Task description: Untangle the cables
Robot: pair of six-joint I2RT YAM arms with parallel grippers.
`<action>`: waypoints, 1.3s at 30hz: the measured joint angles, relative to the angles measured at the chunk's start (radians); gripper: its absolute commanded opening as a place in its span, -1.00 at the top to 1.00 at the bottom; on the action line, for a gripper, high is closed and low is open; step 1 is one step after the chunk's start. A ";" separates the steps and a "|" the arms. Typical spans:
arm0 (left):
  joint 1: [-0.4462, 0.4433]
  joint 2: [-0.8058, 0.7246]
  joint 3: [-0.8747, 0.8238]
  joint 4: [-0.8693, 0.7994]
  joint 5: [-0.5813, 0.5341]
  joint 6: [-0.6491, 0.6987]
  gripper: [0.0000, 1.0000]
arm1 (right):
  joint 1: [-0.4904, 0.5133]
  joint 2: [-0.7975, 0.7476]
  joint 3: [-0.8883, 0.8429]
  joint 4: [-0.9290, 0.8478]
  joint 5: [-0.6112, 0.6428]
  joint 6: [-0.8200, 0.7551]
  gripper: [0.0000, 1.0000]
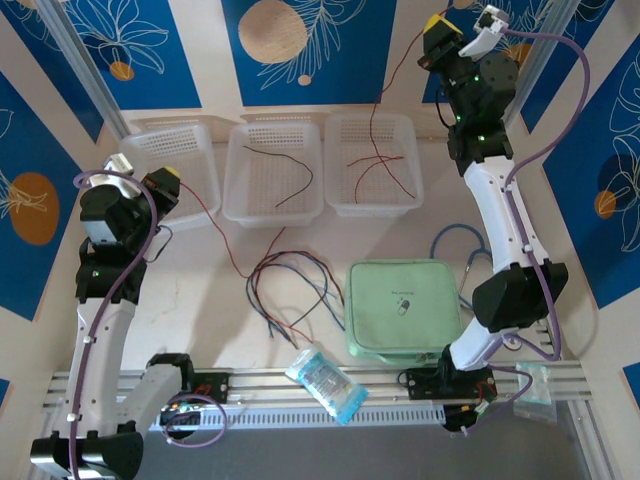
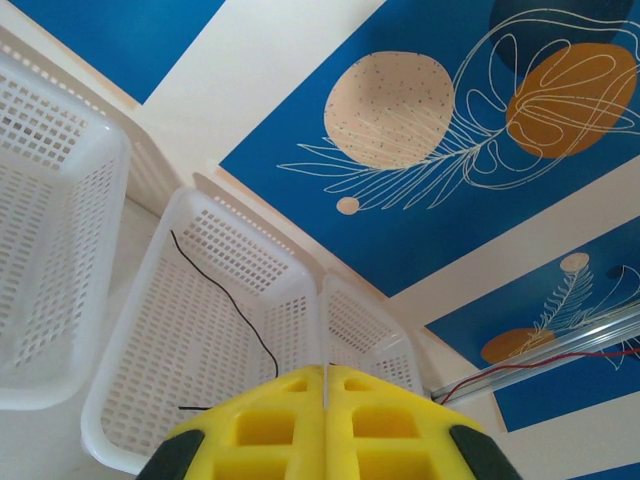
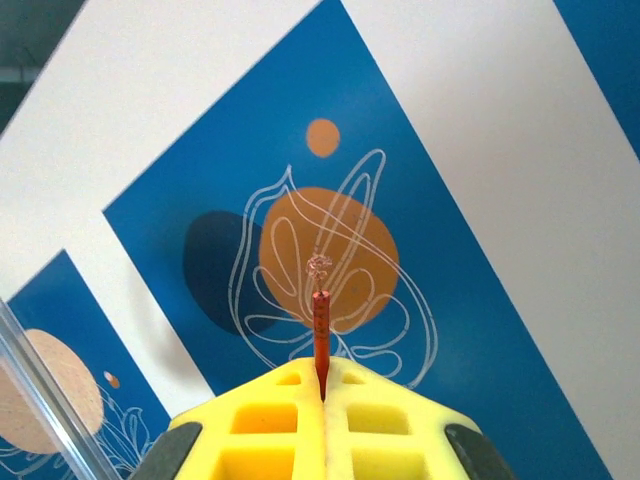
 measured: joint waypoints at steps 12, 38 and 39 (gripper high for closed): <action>0.000 -0.009 -0.009 -0.004 0.008 -0.001 1.00 | -0.013 0.072 0.061 0.011 -0.019 0.048 1.00; 0.000 -0.015 -0.016 -0.022 0.026 -0.016 1.00 | 0.125 0.398 -0.139 -0.340 0.302 -0.281 1.00; 0.000 -0.014 -0.016 -0.023 0.026 -0.016 1.00 | 0.127 0.418 -0.121 -0.367 0.313 -0.290 1.00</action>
